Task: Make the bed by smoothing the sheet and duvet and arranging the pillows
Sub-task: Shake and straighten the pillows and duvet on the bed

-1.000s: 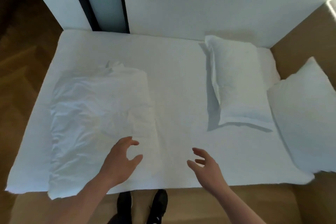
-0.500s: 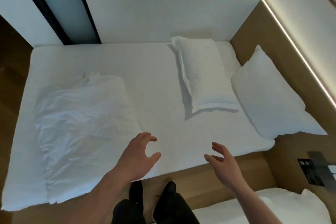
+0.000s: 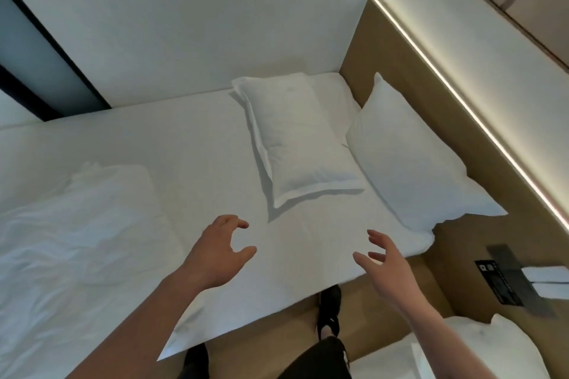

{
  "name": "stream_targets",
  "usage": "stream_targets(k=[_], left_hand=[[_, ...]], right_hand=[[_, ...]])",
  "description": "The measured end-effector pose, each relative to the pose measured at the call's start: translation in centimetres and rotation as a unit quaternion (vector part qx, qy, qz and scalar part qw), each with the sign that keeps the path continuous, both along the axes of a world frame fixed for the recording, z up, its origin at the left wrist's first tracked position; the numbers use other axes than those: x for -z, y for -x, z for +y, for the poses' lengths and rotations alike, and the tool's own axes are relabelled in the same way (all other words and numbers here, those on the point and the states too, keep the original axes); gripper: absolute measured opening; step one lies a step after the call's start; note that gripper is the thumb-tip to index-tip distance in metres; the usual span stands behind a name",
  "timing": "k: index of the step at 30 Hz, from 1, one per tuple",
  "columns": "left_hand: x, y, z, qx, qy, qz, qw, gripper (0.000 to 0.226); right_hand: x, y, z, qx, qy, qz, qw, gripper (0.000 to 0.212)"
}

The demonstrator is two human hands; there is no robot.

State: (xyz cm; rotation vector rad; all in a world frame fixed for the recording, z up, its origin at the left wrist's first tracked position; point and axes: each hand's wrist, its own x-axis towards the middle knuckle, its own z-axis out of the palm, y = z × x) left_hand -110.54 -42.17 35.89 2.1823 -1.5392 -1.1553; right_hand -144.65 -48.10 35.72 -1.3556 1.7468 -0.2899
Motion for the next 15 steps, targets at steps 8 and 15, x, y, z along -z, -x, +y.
stream_targets(k=[8, 15], left_hand=[[4.9, 11.4, -12.8, -0.059, -0.085, -0.022, 0.994, 0.053], [8.9, 16.5, -21.9, -0.091, -0.127, -0.019, 0.988, 0.054]], right_hand=[[4.7, 16.0, -16.6, -0.044, -0.011, 0.053, 0.998, 0.065], [8.1, 22.3, -27.2, -0.060, 0.001, 0.099, 0.993, 0.066]])
